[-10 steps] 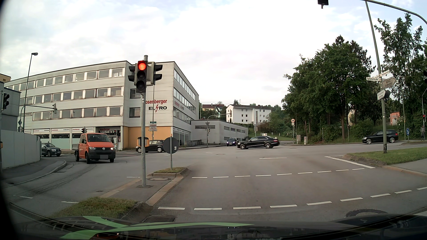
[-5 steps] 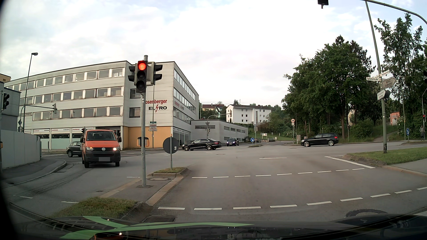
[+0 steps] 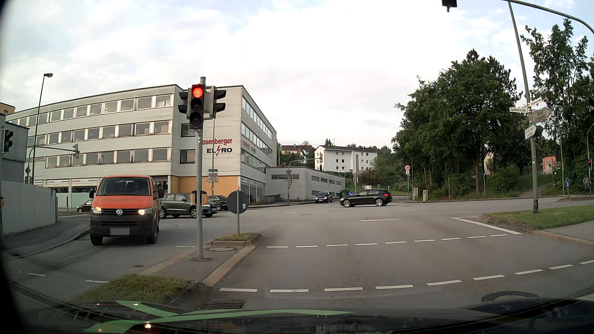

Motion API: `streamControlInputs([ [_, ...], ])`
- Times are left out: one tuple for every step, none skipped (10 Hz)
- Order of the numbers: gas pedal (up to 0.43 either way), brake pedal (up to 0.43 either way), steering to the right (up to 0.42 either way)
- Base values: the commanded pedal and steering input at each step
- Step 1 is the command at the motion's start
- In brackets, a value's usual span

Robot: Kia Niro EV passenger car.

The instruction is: Follow the waypoints while adhering to traffic rules and regulations

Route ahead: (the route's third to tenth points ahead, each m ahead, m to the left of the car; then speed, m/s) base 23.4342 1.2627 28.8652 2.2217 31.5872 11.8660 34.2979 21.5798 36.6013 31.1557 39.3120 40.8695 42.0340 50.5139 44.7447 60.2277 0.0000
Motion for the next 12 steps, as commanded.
streamControlInputs([
  [0.0,0.238,-0.02],
  [0.0,0.238,-0.02],
  [0.0,0.238,-0.02],
  [0.0,0.238,-0.02],
  [0.0,0.238,-0.02],
  [0.0,0.238,-0.02],
  [0.0,0.238,-0.02],
  [0.0,0.238,-0.02],
  [0.0,0.238,-0.02],
  [0.0,0.238,-0.02],
  [0.0,0.238,-0.02],
  [0.0,0.238,-0.02],
])
